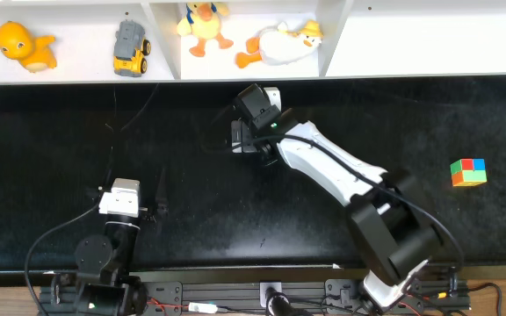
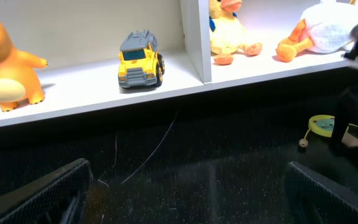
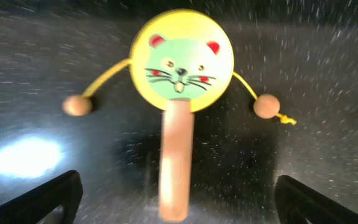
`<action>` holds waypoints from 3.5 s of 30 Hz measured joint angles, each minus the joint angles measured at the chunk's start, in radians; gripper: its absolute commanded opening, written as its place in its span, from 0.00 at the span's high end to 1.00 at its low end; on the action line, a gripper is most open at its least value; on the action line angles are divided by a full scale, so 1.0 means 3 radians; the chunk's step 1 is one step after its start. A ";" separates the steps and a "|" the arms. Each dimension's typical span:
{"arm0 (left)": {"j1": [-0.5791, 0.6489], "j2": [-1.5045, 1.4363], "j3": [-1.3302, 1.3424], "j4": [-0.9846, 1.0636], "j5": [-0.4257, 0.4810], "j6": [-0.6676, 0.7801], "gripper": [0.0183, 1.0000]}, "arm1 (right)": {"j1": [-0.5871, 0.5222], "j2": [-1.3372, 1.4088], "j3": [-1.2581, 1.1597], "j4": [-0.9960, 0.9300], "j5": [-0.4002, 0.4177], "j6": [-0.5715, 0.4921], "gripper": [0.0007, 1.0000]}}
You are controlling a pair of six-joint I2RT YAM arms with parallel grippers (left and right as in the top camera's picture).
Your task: Store Toys
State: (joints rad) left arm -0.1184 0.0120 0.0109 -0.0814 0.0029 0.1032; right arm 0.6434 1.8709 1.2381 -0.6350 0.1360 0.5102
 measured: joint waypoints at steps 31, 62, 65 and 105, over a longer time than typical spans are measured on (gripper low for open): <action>0.0000 0.0000 0.0000 -0.0001 0.0000 0.0000 0.00 | -0.0118 -0.0818 -0.0696 -0.0467 0.0062 0.0206 0.96; 0.0000 0.0000 0.0000 -0.0001 0.0000 0.0000 0.00 | -0.1706 -0.0584 0.0211 0.0111 0.0445 -0.2026 0.95; 0.0000 0.0000 0.0000 -0.0001 0.0000 0.0000 0.00 | -0.1706 -0.0427 0.0301 0.0275 0.0430 -0.2051 0.92; 0.0000 0.0000 0.0000 -0.0001 0.0000 0.0000 0.00 | -0.1687 -0.3956 -0.1418 -0.1136 0.0169 -0.2049 0.00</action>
State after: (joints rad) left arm -0.1184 0.0120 0.0109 -0.0818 0.0029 0.1032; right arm 0.1371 0.6842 0.8127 -0.9756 0.1867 -0.1043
